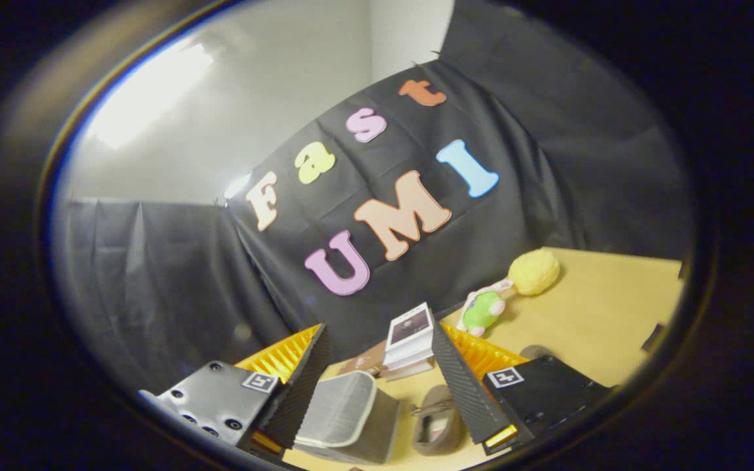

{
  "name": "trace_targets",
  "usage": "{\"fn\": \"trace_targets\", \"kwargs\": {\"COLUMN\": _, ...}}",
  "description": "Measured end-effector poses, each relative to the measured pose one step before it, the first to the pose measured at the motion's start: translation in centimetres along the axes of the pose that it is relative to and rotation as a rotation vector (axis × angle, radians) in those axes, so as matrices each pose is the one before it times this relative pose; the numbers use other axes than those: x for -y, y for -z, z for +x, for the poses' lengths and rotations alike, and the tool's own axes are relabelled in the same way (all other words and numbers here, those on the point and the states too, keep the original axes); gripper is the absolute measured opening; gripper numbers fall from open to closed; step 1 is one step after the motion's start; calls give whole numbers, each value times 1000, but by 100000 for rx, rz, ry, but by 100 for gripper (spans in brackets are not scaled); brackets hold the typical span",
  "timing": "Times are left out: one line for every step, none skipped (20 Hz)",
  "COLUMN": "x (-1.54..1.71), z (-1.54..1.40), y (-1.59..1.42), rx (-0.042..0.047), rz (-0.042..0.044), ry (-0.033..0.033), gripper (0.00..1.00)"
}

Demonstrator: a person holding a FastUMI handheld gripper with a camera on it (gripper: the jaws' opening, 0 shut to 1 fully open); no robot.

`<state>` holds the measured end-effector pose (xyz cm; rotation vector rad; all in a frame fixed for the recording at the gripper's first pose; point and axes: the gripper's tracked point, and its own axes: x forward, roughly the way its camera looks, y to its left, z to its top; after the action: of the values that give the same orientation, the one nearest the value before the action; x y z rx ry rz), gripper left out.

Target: Open the storage box then place both shoes into the box .Put the left shoe in first, then the right shoe, with the right side of both shoes facing outward in a uniform manner.

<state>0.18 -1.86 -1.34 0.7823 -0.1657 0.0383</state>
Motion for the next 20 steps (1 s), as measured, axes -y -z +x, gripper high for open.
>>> {"fn": "trace_targets", "kwargs": {"x": 320, "z": -41, "y": 445, "rx": 1496, "rz": 7881, "ry": 653, "gripper": 99}}
{"fn": "trace_targets", "kwargs": {"x": 562, "z": 13, "y": 534, "rx": 1484, "rz": 8314, "ry": 1430, "gripper": 99}}
{"fn": "trace_targets", "kwargs": {"x": 441, "z": -175, "y": 774, "rx": 1276, "rz": 8347, "ry": 1400, "gripper": 99}}
{"fn": "trace_targets", "kwargs": {"x": 613, "z": -143, "y": 720, "rx": 1180, "rz": 7602, "ry": 1960, "gripper": 99}}
{"fn": "trace_targets", "kwargs": {"x": 752, "z": -277, "y": 840, "rx": 670, "rz": 6575, "ry": 2059, "gripper": 99}}
{"fn": "trace_targets", "kwargs": {"x": 763, "z": -148, "y": 813, "rx": 813, "rz": 5528, "ry": 2002, "gripper": 99}}
{"fn": "trace_targets", "kwargs": {"x": 547, "z": -121, "y": 706, "rx": 571, "rz": 4688, "ry": 1828, "gripper": 99}}
{"fn": "trace_targets", "kwargs": {"x": 638, "z": -8, "y": 770, "rx": -44, "rz": 4277, "ry": 1869, "gripper": 99}}
{"fn": "trace_targets", "kwargs": {"x": 972, "z": 116, "y": 1265, "rx": -283, "rz": 4120, "ry": 2103, "gripper": 99}}
{"fn": "trace_targets", "kwargs": {"x": 951, "z": 157, "y": 1181, "rx": -293, "rz": 4086, "ry": 2026, "gripper": 98}}
{"fn": "trace_targets", "kwargs": {"x": 938, "z": 92, "y": 1189, "rx": -776, "rz": 4126, "ry": 2105, "gripper": 99}}
{"fn": "trace_targets", "kwargs": {"x": 944, "z": 238, "y": 1313, "rx": -1152, "rz": 3584, "ry": 2174, "gripper": 99}}
{"fn": "trace_targets", "kwargs": {"x": 794, "z": 83, "y": 1344, "rx": -1531, "rz": 2921, "ry": 2085, "gripper": 99}}
{"fn": "trace_targets", "kwargs": {"x": 779, "z": 264, "y": 1223, "rx": -1701, "rz": 2072, "ry": 1689, "gripper": 99}}
{"fn": "trace_targets", "kwargs": {"x": 695, "z": 338, "y": 1274, "rx": -1996, "rz": 1633, "ry": 1934, "gripper": 98}}
{"fn": "trace_targets", "kwargs": {"x": 771, "z": 451, "y": 1279, "rx": -1777, "rz": 1487, "ry": 1366, "gripper": 98}}
{"fn": "trace_targets", "kwargs": {"x": 613, "z": 503, "y": 1332, "rx": -2142, "rz": 1741, "ry": 1415, "gripper": 98}}
{"fn": "trace_targets", "kwargs": {"x": 669, "z": 487, "y": 1022, "rx": -1826, "rz": 2413, "ry": 1164, "gripper": 98}}
{"fn": "trace_targets", "kwargs": {"x": 626, "z": 680, "y": 1057, "rx": -1961, "rz": 3518, "ry": 1222, "gripper": 98}}
{"fn": "trace_targets", "kwargs": {"x": 650, "z": 524, "y": 1046, "rx": -2476, "rz": 3809, "ry": 1416, "gripper": 98}}
